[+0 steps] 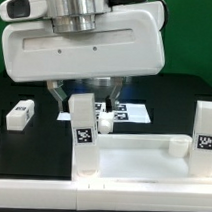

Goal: Assemble desk

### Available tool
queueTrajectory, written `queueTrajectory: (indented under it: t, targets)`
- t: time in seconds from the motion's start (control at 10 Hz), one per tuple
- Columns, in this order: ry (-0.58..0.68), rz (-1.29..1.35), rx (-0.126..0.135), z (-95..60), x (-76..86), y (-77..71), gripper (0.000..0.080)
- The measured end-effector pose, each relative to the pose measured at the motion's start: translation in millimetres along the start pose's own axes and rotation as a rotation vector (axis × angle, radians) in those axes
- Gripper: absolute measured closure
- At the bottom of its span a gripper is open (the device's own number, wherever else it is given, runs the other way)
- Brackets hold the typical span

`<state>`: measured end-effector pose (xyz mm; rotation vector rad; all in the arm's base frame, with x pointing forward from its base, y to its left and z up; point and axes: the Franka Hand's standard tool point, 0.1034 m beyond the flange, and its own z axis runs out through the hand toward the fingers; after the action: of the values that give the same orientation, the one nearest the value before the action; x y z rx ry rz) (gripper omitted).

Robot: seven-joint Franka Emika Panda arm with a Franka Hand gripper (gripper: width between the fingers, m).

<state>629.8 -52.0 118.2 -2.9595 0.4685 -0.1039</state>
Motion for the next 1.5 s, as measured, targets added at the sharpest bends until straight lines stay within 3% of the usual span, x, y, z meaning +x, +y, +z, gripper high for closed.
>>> queueTrajectory:
  t: [0.1,0.2,0.5,0.7,0.8,1.0,1.1,1.2,1.3,1.4,1.5]
  targets:
    - [0.0,0.081,-0.003,0.1,0.1,2.0,0.0471]
    - [0.0,0.149,-0.004,0.3,0.1,3.1,0.0511]
    - [0.0,0.59,-0.006,1.9,-1.2,1.8,0.0511]
    - [-0.004,1.016,0.029,3.4,-1.3,-2.6,0.0511]
    - [-0.007,1.095,0.045,2.9,-1.0,0.1,0.0511]
    - [-0.009,1.088,0.044,3.2,-1.5,-0.6,0.0511]
    - [0.0,0.963,0.029,3.0,-1.2,-0.2,0.0511]
    - [0.008,0.708,0.01,2.4,-0.7,-1.8,0.0402]
    - [0.008,0.551,0.009,1.6,0.0,-2.9,0.0263]
    - [0.008,0.544,0.01,1.9,0.0,-2.1,0.018]
    - [0.009,0.474,0.008,1.9,0.1,-1.5,0.018]
